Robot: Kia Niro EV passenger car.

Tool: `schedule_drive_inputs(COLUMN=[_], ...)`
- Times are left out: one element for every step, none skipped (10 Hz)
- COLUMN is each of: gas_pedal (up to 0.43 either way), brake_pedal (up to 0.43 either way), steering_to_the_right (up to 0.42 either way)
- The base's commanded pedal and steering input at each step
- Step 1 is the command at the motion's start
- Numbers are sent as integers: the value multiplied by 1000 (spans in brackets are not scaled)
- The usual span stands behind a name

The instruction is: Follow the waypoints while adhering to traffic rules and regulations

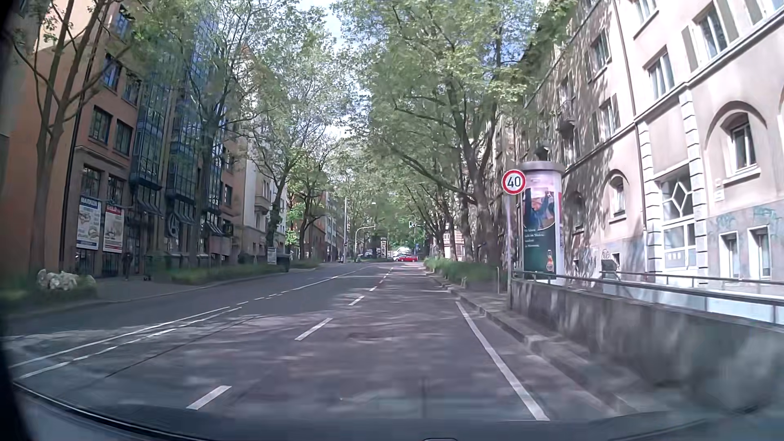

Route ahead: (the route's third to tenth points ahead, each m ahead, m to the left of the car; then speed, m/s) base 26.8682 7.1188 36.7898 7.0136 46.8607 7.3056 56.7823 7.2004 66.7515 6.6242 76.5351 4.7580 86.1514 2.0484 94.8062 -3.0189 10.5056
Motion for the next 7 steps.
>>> schedule_drive_inputs(gas_pedal=[130,138,138,138,150,150,150], brake_pedal=[0,0,0,0,0,0,0], steering_to_the_right=[0,0,-2,-3,-3,-2,-1])
